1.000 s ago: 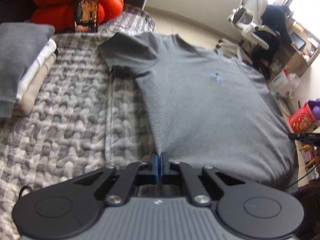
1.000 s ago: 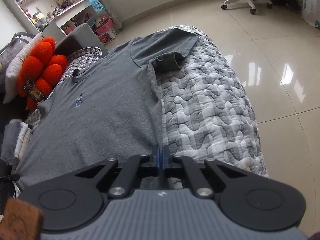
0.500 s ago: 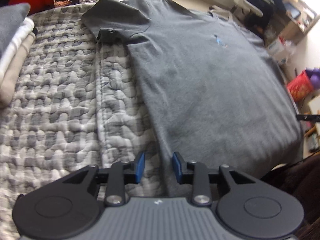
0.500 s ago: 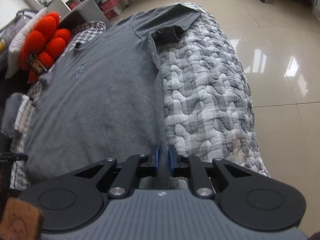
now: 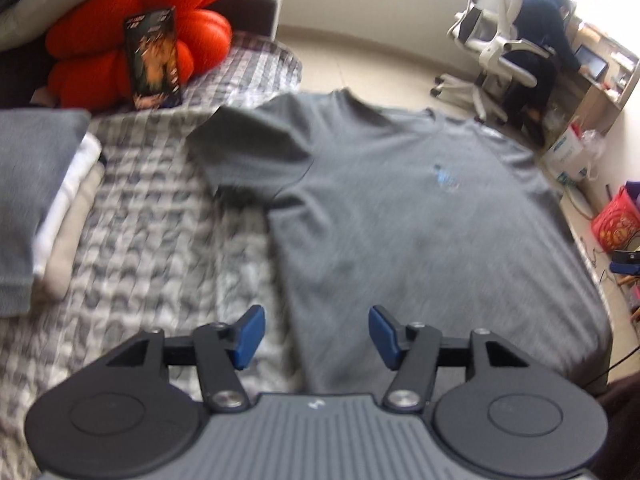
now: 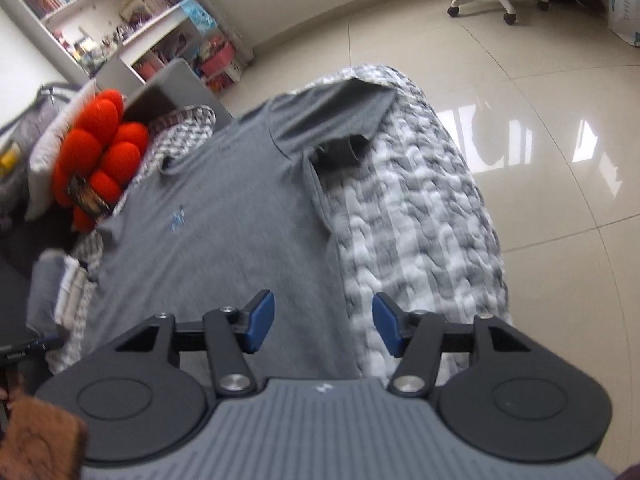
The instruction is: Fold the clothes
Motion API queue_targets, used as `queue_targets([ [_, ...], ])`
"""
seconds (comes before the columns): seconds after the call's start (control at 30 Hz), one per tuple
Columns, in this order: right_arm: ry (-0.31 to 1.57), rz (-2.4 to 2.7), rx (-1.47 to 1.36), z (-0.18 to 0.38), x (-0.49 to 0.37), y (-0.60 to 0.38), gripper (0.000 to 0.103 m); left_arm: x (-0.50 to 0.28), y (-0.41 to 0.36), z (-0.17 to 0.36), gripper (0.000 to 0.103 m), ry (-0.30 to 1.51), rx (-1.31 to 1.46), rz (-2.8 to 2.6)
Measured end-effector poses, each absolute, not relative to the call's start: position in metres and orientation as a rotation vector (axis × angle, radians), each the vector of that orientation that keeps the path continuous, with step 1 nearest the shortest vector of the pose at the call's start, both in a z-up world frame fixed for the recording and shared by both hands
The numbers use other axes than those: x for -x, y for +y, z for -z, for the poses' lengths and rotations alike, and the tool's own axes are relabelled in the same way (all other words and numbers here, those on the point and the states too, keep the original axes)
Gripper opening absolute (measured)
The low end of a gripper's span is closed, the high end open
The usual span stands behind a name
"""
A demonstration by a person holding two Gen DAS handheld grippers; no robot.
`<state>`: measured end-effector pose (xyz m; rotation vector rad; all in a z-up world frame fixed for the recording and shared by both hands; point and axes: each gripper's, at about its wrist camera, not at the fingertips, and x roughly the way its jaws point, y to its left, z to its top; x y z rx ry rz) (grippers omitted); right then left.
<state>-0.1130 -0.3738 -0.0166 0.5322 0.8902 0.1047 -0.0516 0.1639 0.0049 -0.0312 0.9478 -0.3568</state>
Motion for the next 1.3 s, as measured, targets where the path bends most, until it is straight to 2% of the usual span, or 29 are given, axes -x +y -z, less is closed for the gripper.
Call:
queue_targets([
  [0.2,0.879,-0.081,-0.658,0.027,0.082,-0.377,0.059,0.027,0.138,-0.007,0.061,0.933,0.04,0.383],
  [0.3,0.886,-0.066,-0.726,0.035,0.068,-0.381,0.059,0.013,0.121,-0.008,0.067,0.921,0.03,0.391],
  [0.6,0.866,-0.013,-0.901,0.054,0.025,-0.39,0.059,-0.033,0.056,-0.008,0.074,0.87,-0.047,0.486],
  [1.0,0.8,-0.009,-0.914,0.065,-0.014,-0.379,0.059,-0.099,-0.004,0.004,0.074,0.861,-0.029,0.493],
  [1.3,0.69,0.042,-0.93,0.072,-0.029,-0.376,0.055,-0.125,-0.013,0.03,0.074,0.797,0.069,0.473],
])
